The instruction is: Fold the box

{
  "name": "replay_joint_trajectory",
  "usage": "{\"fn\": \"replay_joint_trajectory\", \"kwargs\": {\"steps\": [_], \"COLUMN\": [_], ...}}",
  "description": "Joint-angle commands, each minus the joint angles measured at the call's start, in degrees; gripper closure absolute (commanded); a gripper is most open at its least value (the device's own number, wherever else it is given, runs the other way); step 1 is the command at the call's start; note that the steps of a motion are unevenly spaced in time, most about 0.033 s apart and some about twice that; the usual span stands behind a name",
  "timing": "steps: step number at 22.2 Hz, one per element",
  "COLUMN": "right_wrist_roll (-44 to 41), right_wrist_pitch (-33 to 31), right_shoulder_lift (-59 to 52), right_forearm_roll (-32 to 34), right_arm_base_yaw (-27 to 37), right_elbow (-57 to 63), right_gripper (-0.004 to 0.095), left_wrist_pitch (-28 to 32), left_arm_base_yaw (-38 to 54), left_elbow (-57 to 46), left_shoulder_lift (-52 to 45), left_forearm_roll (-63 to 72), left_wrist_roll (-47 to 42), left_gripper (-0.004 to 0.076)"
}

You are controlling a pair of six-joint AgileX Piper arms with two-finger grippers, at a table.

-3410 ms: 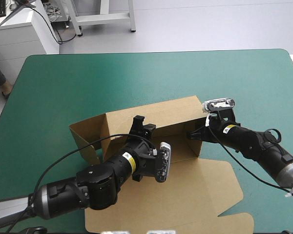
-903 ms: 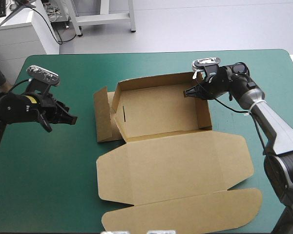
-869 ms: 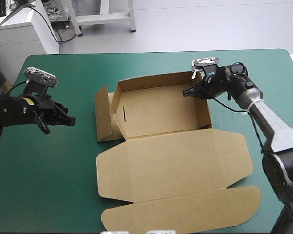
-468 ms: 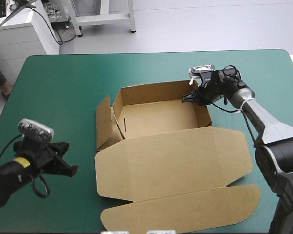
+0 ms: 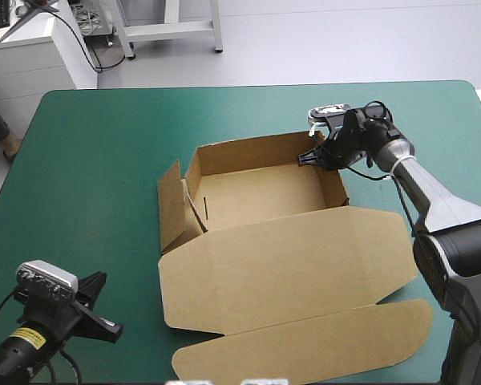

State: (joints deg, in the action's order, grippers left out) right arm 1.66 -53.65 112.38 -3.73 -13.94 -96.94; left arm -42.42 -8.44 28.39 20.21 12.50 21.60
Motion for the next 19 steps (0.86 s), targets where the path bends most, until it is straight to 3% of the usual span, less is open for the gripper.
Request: {"fn": "replay_joint_trajectory", "kwargs": {"steps": [1,4,6,10,19], "right_wrist_roll": [1.52,1.52,1.52,2.72,3.38], "right_wrist_pitch": [-2.61,-7.14,-10.24,-18.02,-18.12], "right_shoulder_lift": [-1.87,-1.87,-1.87,-2.25,-15.35], "right_forearm_roll": [1.35,1.2,1.32,3.73,3.73], "right_arm_base_yaw": [-0.01,-0.01,-0.01,-0.01,-0.01], "right_elbow": [-2.44,-7.3,-10.79,-17.37,-19.61], "right_gripper": [0.0825,0.0543,0.0439,0.0434,0.0402], "left_wrist_pitch": [3.96,0.14,-0.17,-0.06,-0.17], "left_arm_base_yaw": [-6.38,-13.57,-14.37,-14.37,-14.37], "left_elbow": [1.46,1.46,1.46,1.46,1.46], "left_shoulder_lift": [0.51,0.51,0.51,0.51,0.51], "left_forearm_roll": [-8.1,-23.81,-24.99,-24.54,-22.16], "left_wrist_roll": [-6.65,-19.66,-21.26,-21.6,-21.6], "left_gripper": [0.0732,0.0732,0.0732,0.0732,0.0732]}}
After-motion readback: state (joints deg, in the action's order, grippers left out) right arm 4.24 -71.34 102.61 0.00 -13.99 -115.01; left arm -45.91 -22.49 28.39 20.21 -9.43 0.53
